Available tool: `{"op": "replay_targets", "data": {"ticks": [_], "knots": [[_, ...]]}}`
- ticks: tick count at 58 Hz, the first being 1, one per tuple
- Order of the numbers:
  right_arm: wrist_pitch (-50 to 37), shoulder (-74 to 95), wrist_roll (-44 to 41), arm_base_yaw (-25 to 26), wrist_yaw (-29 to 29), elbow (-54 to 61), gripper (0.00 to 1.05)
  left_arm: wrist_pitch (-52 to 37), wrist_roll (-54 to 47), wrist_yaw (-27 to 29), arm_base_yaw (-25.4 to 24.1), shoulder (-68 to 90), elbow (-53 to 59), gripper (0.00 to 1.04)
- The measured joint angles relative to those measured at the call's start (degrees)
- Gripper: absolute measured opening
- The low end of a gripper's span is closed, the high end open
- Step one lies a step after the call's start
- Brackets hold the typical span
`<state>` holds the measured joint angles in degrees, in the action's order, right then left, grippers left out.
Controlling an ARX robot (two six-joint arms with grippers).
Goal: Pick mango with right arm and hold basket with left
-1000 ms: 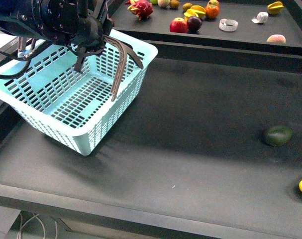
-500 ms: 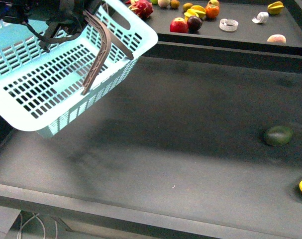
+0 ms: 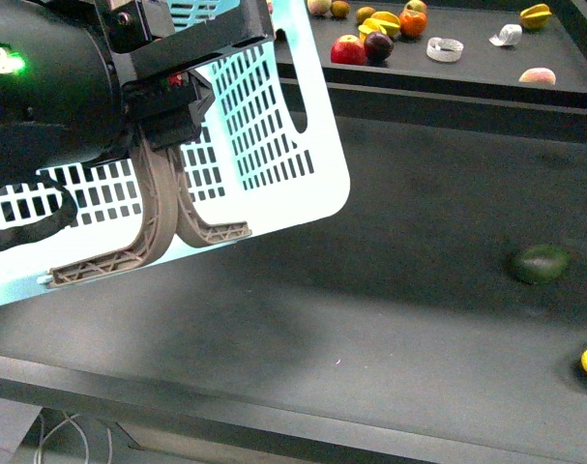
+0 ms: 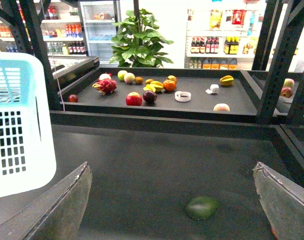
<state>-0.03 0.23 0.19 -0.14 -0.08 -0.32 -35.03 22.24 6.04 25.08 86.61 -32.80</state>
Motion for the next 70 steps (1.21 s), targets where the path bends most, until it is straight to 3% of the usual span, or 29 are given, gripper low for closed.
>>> {"op": "replay_targets", "data": {"ticks": [22, 70], "knots": [[0.00, 0.00, 0.00, 0.00, 0.00, 0.00, 0.96, -8.52, -4.20, -0.15, 6.21, 5.33, 0.13, 0.04], [0.00, 0.00, 0.00, 0.00, 0.00, 0.00, 0.96, -13.88, -4.11, -0.26, 6.32, 14.03, -4.02, 0.04]]}}
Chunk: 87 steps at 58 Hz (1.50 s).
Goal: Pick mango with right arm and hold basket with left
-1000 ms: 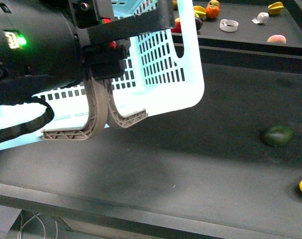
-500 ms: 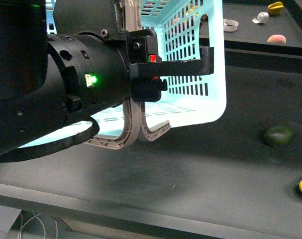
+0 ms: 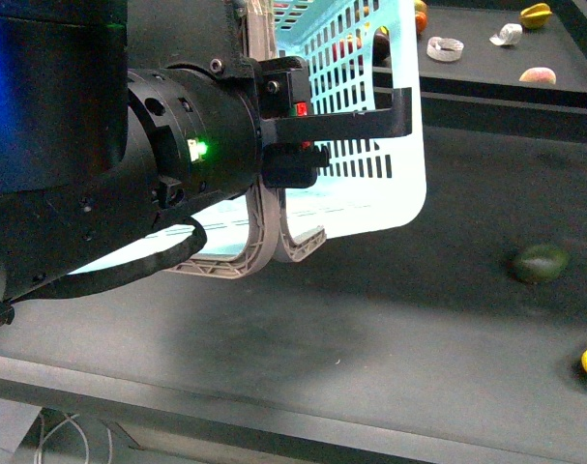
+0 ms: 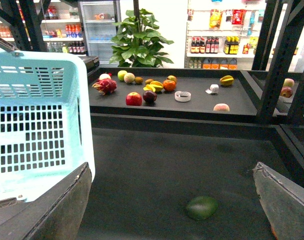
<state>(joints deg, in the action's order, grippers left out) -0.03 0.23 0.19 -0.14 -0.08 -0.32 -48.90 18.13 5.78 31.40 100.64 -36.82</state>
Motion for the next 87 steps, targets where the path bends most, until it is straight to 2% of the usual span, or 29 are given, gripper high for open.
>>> {"op": "replay_targets", "data": {"ticks": [38, 42, 45, 56, 68, 73, 87], "knots": [[0.00, 0.00, 0.00, 0.00, 0.00, 0.00, 0.96, 0.00, 0.04, 0.00, 0.00, 0.00, -0.02, 0.04], [0.57, 1.62, -0.02, -0.57, -4.31, -0.24, 0.96, 0.00, 0.04, 0.00, 0.00, 0.00, -0.02, 0.04], [-2.71, 6.97, 0.00, 0.26, -5.86, -0.26, 0.96, 0.00, 0.13, 0.00, 0.00, 0.00, -0.02, 0.04], [-24.52, 32.79, -0.24, 7.58, 0.39, -1.68, 0.96, 0.00, 0.15, 0.00, 0.00, 0.00, -0.07, 0.04], [-45.81, 63.01, -4.70, 12.70, 3.61, -6.49, 0.96, 0.00, 0.13, 0.00, 0.00, 0.00, -0.07, 0.04], [-49.70, 74.90, -8.02, 14.97, 5.03, -10.34, 0.96, 0.00, 0.13, 0.04, 0.00, 0.00, -0.07, 0.04], [-47.87, 98.88, -20.46, 21.44, 10.23, -21.14, 0.96, 0.00, 0.11, 0.02, 0.00, 0.00, -0.07, 0.04]]}}
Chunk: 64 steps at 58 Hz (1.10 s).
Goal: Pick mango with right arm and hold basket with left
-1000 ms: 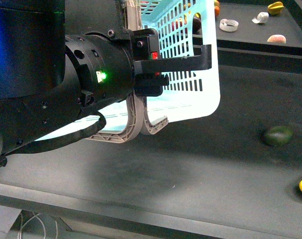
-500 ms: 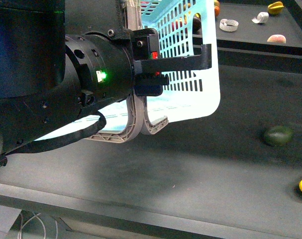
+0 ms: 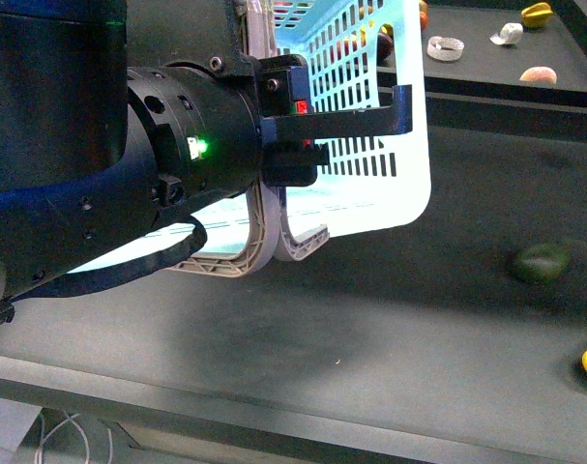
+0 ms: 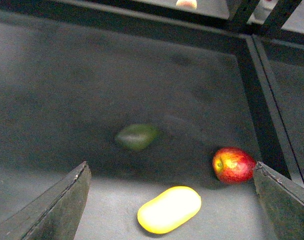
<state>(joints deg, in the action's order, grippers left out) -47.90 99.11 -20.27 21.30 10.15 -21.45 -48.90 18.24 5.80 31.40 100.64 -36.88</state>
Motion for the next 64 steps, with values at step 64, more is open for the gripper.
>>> {"op": "replay_targets", "data": {"ticks": [64], "knots": [[19.21, 43.21, -57.20, 7.28, -1.51, -29.90, 0.96, 0.00, 0.02, -0.11, 0.00, 0.00, 0.00, 0.04]]}}
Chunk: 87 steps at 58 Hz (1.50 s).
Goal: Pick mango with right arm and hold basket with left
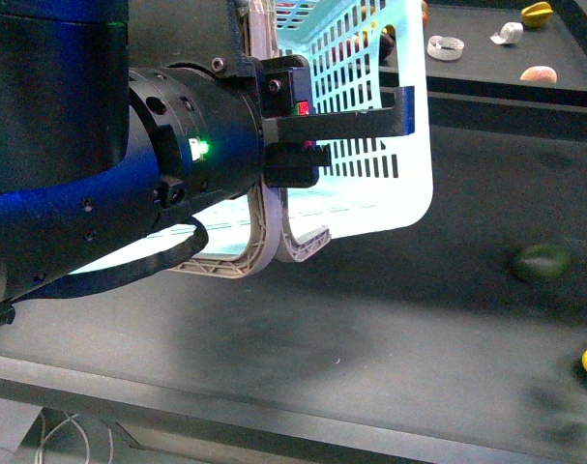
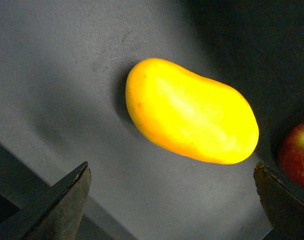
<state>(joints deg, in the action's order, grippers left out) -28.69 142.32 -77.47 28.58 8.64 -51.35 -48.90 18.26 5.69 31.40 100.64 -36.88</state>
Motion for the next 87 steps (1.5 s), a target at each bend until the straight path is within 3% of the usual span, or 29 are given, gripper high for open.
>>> {"op": "replay_targets", "data": {"ticks": [24, 40, 87], "knots": [[4.48, 6.38, 0.48, 1.01, -1.99, -10.05, 0.96, 0.00, 0.00, 0.15, 0.00, 0.00, 0.00, 0.04], [2.19, 11.63, 6.49, -0.31, -1.90, -15.67, 0.96, 0.00, 0.00, 0.09, 0.00, 0.00, 0.00, 0.04], [6.16, 13.84, 13.29, -3.48, -1.36, -18.67, 0.96, 0.00, 0.00, 0.11, 0.00, 0.00, 0.00, 0.04]]}}
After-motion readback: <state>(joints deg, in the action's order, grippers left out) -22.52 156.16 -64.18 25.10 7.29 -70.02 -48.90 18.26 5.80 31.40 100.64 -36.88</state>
